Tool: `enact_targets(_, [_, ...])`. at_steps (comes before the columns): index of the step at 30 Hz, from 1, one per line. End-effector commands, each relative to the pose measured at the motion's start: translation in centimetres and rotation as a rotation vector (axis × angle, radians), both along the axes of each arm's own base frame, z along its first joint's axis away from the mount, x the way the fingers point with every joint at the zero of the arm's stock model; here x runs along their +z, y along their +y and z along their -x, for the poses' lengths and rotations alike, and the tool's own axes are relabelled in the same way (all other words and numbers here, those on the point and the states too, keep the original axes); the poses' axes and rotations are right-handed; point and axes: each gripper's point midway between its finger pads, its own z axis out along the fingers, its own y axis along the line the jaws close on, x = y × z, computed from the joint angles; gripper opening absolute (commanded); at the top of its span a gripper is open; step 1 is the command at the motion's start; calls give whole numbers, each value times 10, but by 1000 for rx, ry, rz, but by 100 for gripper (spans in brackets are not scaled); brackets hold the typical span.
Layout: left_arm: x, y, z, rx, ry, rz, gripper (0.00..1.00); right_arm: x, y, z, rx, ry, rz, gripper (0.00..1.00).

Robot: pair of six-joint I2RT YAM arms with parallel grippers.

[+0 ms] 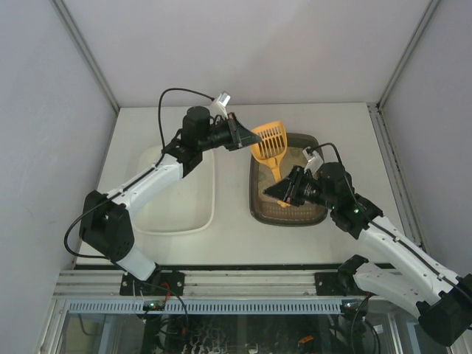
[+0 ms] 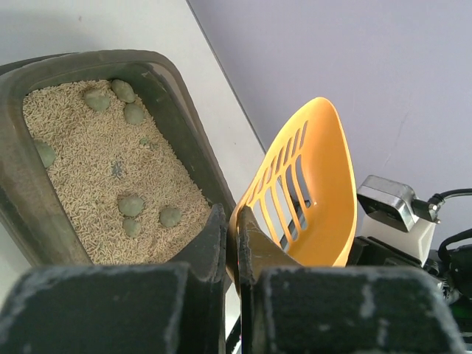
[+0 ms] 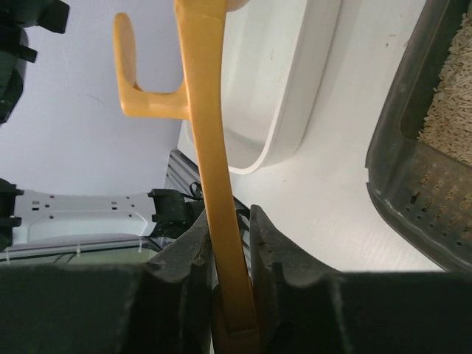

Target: Clean the litter box

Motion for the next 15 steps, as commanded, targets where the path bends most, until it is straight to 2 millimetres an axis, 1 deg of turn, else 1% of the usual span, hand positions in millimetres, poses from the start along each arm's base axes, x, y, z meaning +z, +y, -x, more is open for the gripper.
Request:
enact_targets(1, [13,4,-2,22,-41,32,0,20,1,-5,-20,-70,-45,12])
enact_targets(4, [12,4,-1,25,-38,31,0,18,-3,-6,-44,-70,-32,0])
enact_targets(5, [12,5,-1,28,-35,28,1,18,-6,-6,-56,-70,-28,0])
enact_targets(6, [12,6,0,29,-32,22,8,18,-9,-6,-73,-67,-23,0])
enact_targets(7, [12,7,-1,35,-30,15,25,18,-13,-6,-91,-67,-16,0])
enact_targets(8, [14,9,0,42,-32,3,53,17,-17,-6,-114,-68,-4,0])
enact_targets(9, [15,13,0,56,-30,-14,75,15,-24,-6,-138,-55,9,0])
enact_targets(10, [18,18,-1,71,-37,-34,94,11,-32,-5,-164,-25,33,0])
enact_targets(11, [23,24,-4,95,-46,-54,100,3,-41,-3,-187,24,70,0])
enact_targets(13, [31,45,-17,190,-37,-89,100,-14,-56,4,-203,120,154,0])
enact_targets(15, [30,77,-35,330,28,-115,100,-28,-66,13,-194,195,237,0])
